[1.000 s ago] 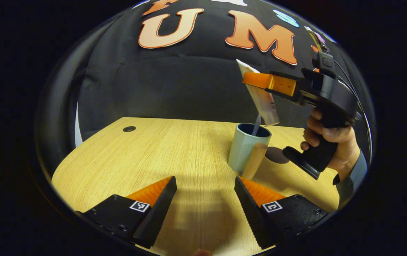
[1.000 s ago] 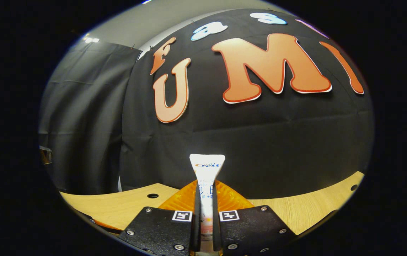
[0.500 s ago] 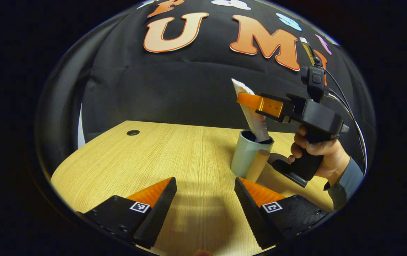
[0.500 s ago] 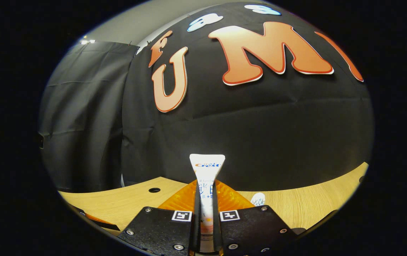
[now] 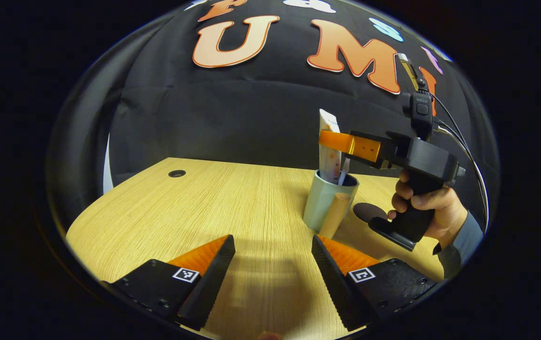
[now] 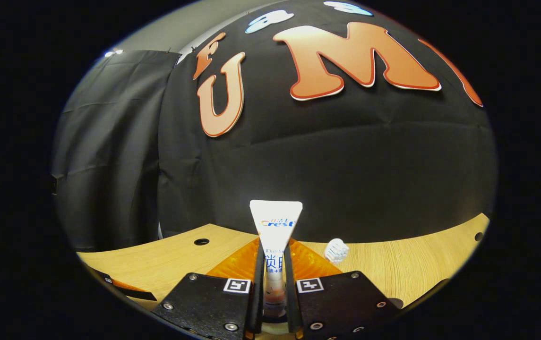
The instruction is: Put the toothbrush and toothpaste on the desktop into the cup, then pick up the cup and place it on the coaster on the desktop.
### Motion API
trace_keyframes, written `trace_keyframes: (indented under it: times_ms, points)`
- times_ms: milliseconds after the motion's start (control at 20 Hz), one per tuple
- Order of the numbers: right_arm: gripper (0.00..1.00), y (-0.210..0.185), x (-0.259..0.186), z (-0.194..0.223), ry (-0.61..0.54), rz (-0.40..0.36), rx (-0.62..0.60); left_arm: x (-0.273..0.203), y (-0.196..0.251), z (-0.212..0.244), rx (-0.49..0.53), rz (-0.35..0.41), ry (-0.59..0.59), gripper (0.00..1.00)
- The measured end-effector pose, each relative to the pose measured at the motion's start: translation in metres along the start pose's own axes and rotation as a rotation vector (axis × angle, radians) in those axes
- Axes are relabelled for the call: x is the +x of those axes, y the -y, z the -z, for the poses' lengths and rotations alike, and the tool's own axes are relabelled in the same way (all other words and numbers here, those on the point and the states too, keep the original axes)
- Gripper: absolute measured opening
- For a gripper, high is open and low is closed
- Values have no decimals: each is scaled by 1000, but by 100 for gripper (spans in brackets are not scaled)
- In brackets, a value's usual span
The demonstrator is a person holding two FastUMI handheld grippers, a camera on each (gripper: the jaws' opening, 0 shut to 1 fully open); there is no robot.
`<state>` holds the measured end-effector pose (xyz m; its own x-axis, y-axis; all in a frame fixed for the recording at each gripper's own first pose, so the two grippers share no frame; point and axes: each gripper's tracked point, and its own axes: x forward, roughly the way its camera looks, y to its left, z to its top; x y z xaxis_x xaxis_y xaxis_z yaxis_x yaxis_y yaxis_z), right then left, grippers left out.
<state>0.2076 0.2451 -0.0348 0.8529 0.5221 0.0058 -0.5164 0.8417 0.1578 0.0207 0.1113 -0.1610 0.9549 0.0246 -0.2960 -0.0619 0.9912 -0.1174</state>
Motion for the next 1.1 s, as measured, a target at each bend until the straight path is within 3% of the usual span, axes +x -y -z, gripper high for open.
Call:
trace_keyframes:
  times_ms: [400, 450, 850, 1000, 1100]
  points:
    - [28, 1, -47, 13, -117, -18, -61, -7, 9, -14, -11, 33, 35, 99]
    - [34, 3, -53, 14, -129, -20, -78, -8, 13, -16, -12, 35, 35, 98]
    - [44, 9, -95, -31, -54, -14, -108, -21, 36, -42, 23, 57, 36, 98]
    - [54, 15, -120, -59, 17, -6, -104, -22, 49, -61, 58, 72, 43, 98]
    - [70, 25, -140, -74, 50, 14, -99, -17, 59, -75, 76, 95, 35, 98]
